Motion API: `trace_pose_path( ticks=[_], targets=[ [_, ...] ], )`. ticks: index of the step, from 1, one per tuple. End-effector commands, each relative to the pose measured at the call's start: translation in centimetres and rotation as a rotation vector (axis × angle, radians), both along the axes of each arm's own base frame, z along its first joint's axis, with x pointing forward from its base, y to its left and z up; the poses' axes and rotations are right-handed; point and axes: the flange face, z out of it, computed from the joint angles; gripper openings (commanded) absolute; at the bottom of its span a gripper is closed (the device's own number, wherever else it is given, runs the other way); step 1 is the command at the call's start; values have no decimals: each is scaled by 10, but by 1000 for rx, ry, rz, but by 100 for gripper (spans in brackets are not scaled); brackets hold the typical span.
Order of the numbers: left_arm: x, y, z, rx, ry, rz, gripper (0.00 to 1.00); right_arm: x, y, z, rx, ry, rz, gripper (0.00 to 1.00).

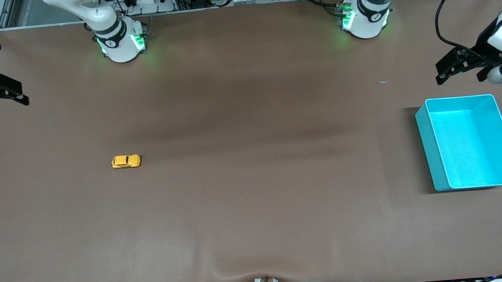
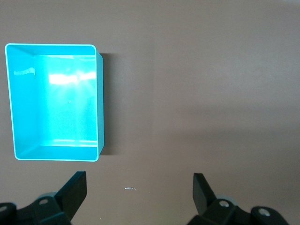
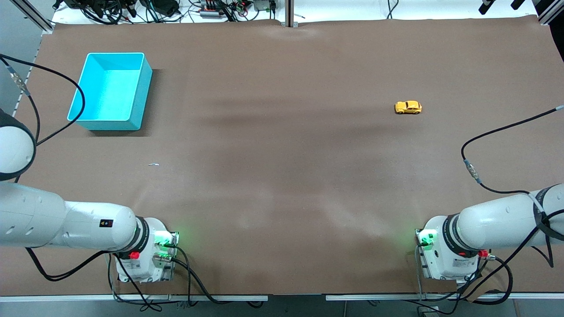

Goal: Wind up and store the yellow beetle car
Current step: 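Reach the right gripper toward the yellow beetle car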

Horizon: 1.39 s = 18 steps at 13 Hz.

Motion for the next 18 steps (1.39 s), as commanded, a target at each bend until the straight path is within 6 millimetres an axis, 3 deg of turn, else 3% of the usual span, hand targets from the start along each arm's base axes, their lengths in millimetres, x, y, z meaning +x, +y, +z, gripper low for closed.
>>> trace_pose_path(
  ticks=[1, 9, 15, 18],
  targets=[
    [-5, 3, 8, -10, 1, 7, 100, 0, 2, 5, -15, -4, -10, 100],
    [-4, 6, 3, -8, 12, 4, 100, 3, 9, -1, -46, -1, 12, 100],
    [-4, 9, 0, -8, 26, 7, 100, 24, 12, -76, -37, 19, 220, 100],
    [-4, -1, 0, -7, 24, -7, 100, 29, 11, -120, -21, 37, 367, 100]
  ],
)
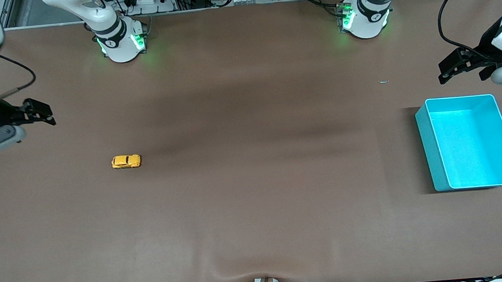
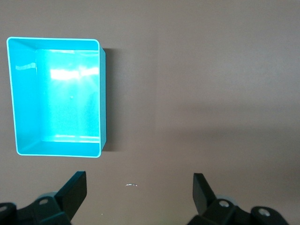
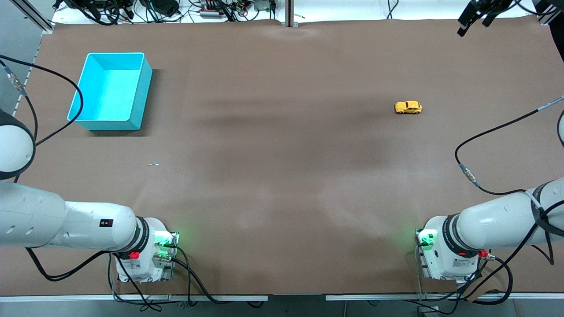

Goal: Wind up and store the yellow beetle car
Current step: 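Reach the right gripper toward the yellow beetle car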

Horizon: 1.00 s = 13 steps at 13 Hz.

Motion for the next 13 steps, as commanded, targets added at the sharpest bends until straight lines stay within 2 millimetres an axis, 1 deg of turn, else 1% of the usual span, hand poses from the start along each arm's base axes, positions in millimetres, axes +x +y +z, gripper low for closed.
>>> trace_pose_path(
  ticks=[1, 2, 3, 4, 5, 6, 8, 9, 10, 11, 12, 13],
  targets=[
    [-4, -13, 5, -9, 4, -23, 100, -2, 0, -23, 5, -9, 150, 100],
    [-5, -24, 8, -5, -4, -47, 100, -4, -1, -34, 13, 11, 209, 100],
    [-6, -28, 8, -5, -6, -53, 100, -6, -2, -49, 21, 20, 264, 100],
    [-6, -29, 8, -5, -6, -52, 100, -7, -1, -64, 34, 16, 351, 100],
    [-5, -26, 8, -8, -5, -40, 100, -6, -2, -78, 46, 5, 446, 100],
    [-5, -25, 8, -16, -3, -38, 100, -6, -3, -97, 56, 3, 528, 100],
    [-7, -30, 9, -15, -1, -41, 100, -9, -4, -130, 68, 13, 631, 100],
    [-9, -32, 11, -11, -5, -46, 100, -11, -1, -148, 81, 33, 695, 100],
    [-9, -33, 12, -8, -8, -49, 100, -10, 3, -161, 88, 37, 755, 100],
    [-10, -40, 14, -8, -13, -63, 100, -10, 3, -178, 96, 46, 802, 100],
    [-10, -51, 20, -9, -26, -80, 100, -14, 3, -198, 103, 52, 849, 100],
    [-13, -63, 22, -7, -29, -99, 100, -18, 5, -220, 106, 50, 892, 100]
  ],
)
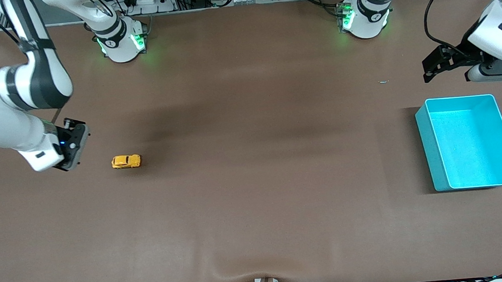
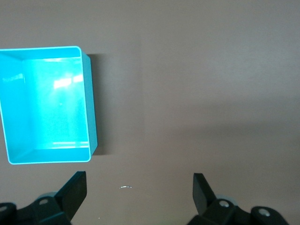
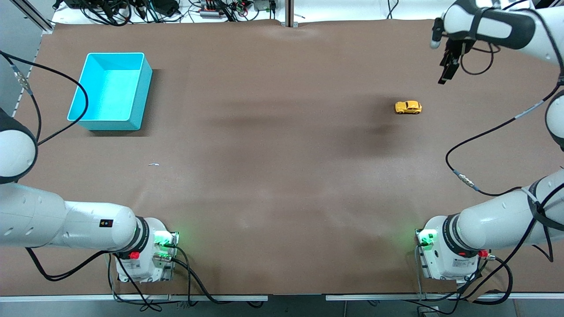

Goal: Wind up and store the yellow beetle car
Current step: 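Lower the open right gripper over the yellow car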

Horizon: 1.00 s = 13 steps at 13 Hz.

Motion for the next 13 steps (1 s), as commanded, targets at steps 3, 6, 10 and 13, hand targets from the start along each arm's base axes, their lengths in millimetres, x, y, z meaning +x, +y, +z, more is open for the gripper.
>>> trace_pose_path(
  ticks=[3, 6, 10, 13],
  targets=[
    [-12, -38, 14, 1, -14, -19, 100, -21, 13, -77, 14, -33, 164, 100],
    [-11, -34, 15, 27, -22, -16, 100, -21, 24, -99, 17, -28, 230, 100],
    [-2, -5, 10, 37, -18, 4, 100, -18, 25, -122, 14, -44, 234, 100],
    [1, 4, 7, 38, -7, -8, 100, -17, 25, -137, 11, -54, 239, 96]
  ],
)
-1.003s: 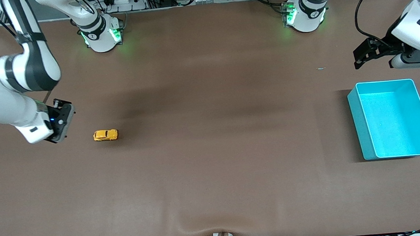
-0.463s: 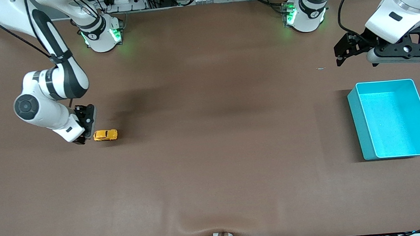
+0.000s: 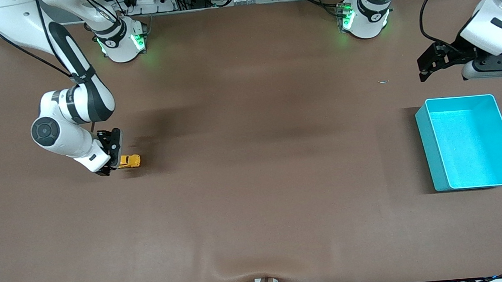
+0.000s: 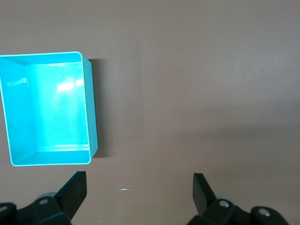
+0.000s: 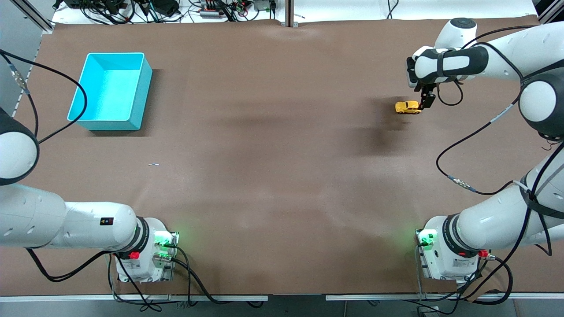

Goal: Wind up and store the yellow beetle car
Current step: 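Lower the open right gripper over the yellow car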

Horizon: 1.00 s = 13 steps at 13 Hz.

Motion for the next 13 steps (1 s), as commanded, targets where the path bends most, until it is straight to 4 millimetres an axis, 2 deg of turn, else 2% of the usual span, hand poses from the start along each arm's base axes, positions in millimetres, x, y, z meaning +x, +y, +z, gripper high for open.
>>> trace_pose_path(
  ticks=[1, 6, 8, 11, 13],
  targets=[
    [2, 18, 2, 19, 5, -8, 100, 2, 1, -10, -4, -18, 25, 93],
    [6, 23, -2, 19, 6, -4, 100, 1, 12, -24, 4, -40, 45, 79],
    [7, 26, -2, 22, 5, -1, 100, 1, 15, -30, 6, -48, 51, 68],
    [6, 23, -2, 22, 8, -4, 100, 0, 15, -34, 5, -51, 53, 62],
    [6, 23, -3, 22, 9, 15, 100, 0, 16, -34, 7, -51, 53, 50]
  ],
)
